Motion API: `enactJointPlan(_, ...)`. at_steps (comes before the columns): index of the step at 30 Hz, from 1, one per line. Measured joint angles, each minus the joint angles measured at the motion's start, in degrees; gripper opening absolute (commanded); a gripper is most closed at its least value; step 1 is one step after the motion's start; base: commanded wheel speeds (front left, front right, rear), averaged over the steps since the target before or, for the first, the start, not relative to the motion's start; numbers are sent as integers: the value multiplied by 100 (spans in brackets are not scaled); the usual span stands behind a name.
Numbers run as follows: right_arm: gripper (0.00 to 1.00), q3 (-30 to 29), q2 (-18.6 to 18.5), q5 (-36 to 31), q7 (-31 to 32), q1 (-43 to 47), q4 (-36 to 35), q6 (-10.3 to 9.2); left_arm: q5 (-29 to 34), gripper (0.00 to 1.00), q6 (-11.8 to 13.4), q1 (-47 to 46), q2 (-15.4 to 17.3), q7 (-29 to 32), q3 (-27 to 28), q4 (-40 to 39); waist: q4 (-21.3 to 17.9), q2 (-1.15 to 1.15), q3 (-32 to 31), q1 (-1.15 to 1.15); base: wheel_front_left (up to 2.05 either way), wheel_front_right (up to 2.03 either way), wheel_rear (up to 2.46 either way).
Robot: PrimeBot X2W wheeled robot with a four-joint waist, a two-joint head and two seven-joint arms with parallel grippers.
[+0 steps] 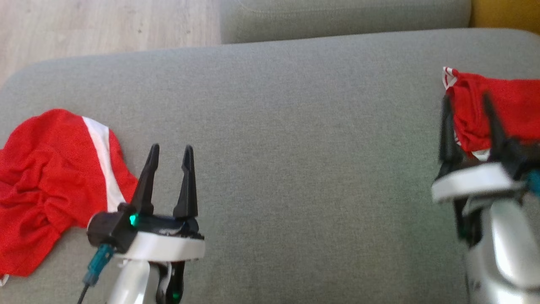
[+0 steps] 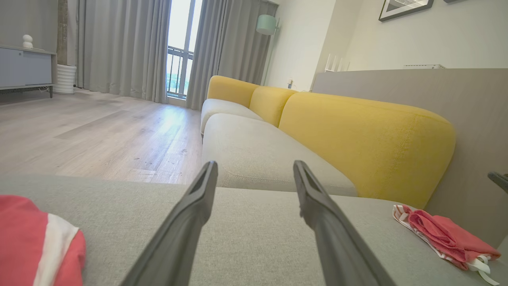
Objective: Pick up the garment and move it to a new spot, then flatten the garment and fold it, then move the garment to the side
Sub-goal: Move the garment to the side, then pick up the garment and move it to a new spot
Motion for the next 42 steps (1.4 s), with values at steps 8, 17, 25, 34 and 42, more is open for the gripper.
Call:
enactJointPlan(8, 100, 113, 188, 616, -103, 1112, -682, 0, -270, 100, 56, 349, 5, 0, 35, 19, 120, 0, -172, 1, 0, 0, 0)
enactJointPlan(17, 100, 343, 203, 803, -119, 1506, -857, 0, -159, 100, 105, 454, 7, 0, 47, 27, 150, 0, -241, 1, 0, 0, 0)
enactJointPlan(25, 100, 348, 203, 803, -119, 1510, -879, 0, -159, 100, 136, 454, 7, 0, 76, -13, 176, 0, -260, 2, 0, 0, 0)
enactJointPlan(34, 100, 323, 203, 805, -119, 1530, -905, 0, -157, 100, 148, 451, 7, 0, 55, -9, 308, 0, -237, 2, 0, 0, 0)
enactJointPlan(42, 100, 710, 205, 806, -120, 1608, -949, 0, -148, 100, 156, 453, 7, 0, 89, 53, 943, 0, -292, 2, 0, 0, 0)
